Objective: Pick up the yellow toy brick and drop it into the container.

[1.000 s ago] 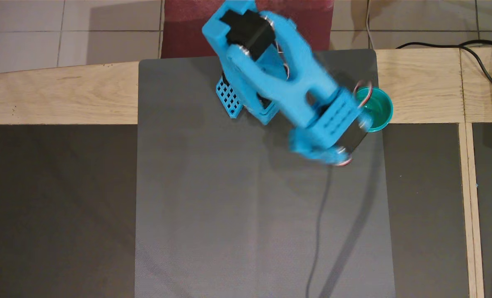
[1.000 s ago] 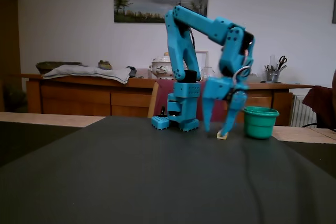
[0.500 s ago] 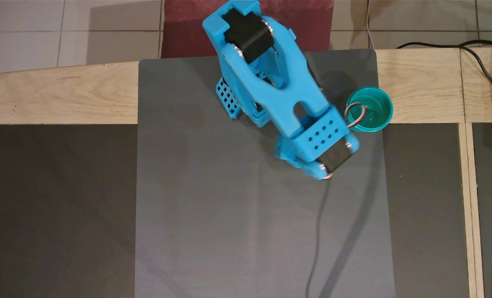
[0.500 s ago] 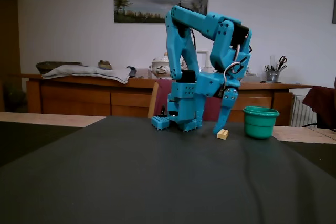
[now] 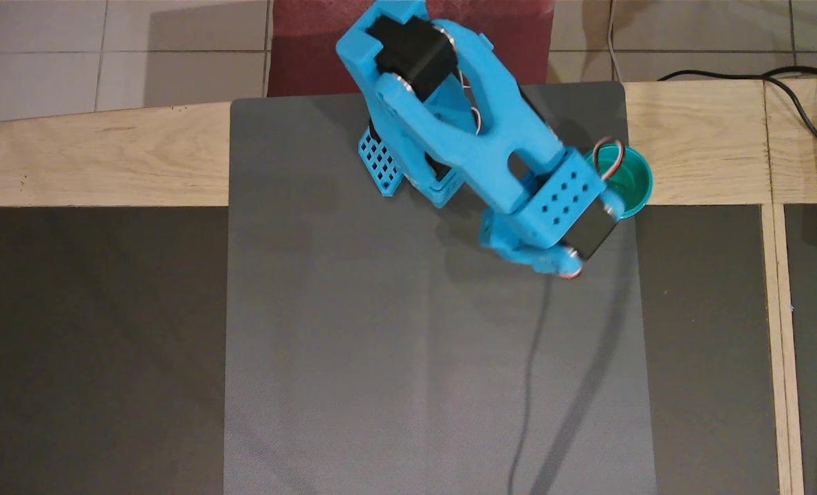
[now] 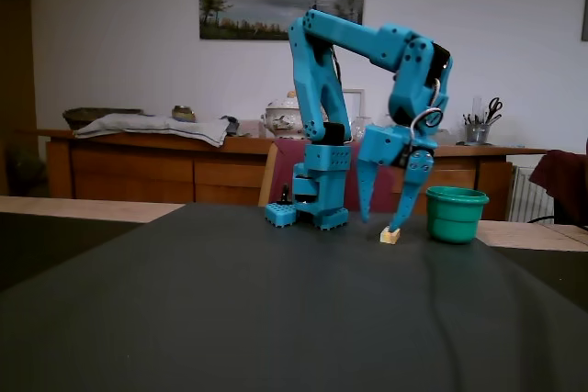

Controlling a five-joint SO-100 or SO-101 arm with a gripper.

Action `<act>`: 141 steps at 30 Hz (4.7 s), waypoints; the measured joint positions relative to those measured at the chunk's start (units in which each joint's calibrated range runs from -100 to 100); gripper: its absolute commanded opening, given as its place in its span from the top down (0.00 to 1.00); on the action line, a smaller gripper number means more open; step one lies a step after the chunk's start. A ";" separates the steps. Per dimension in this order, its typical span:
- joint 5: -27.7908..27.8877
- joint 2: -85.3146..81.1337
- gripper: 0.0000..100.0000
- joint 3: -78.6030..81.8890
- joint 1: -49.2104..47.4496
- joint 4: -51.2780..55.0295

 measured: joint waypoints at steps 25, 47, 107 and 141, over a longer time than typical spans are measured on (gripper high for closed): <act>-0.63 0.00 0.88 6.80 -6.68 -6.69; -0.32 0.00 1.00 8.79 -6.98 -9.85; -4.71 0.00 1.00 -33.53 -20.04 16.28; -6.61 0.09 0.84 -21.84 -22.79 0.53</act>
